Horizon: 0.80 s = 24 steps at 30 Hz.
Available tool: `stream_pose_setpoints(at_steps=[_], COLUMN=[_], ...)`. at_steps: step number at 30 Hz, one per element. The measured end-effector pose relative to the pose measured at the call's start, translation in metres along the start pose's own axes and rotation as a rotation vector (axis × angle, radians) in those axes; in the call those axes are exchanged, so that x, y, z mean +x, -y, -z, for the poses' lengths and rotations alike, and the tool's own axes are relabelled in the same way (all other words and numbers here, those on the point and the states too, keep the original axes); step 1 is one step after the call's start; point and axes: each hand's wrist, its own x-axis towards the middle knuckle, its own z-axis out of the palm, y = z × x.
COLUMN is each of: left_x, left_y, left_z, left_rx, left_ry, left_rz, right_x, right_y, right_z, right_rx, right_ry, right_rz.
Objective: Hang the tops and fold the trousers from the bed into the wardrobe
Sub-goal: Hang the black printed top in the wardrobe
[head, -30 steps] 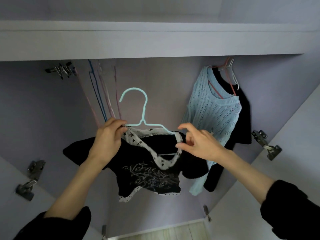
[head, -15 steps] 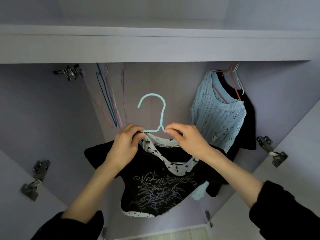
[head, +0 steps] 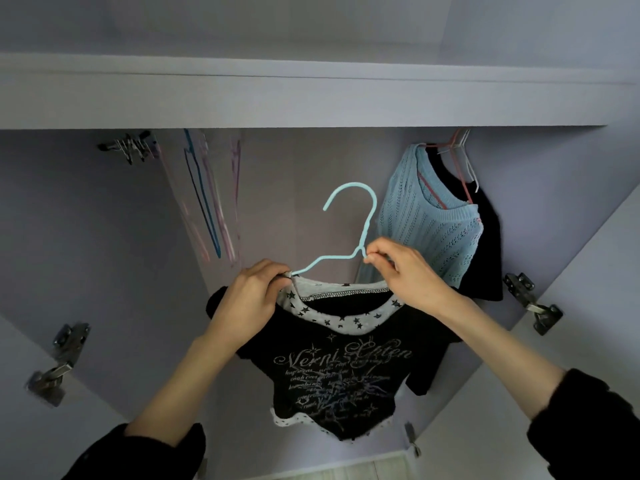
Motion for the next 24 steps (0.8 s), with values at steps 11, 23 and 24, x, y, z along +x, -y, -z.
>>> stream_pose_setpoints(at_steps=[11,23,24], left_x=[0.020,0.074,0.082], left_y=[-0.003,-0.087,-0.096], left_z=[-0.040,-0.013,-0.007], left_rx=[-0.023,0.360,0.424], left_ry=[0.045,-0.402,-0.449], left_rz=[-0.069,-0.546,-0.555], right_x=[-0.025,-0.008,-0.001], right_y=[-0.029,-0.075,-0.076], right_z=[0.042,0.055,0.058], right_rx=[0.834,1.214,1.235], right_ry=[0.615,0.046,-0.001], right_rz=[-0.423,-0.617,-0.605])
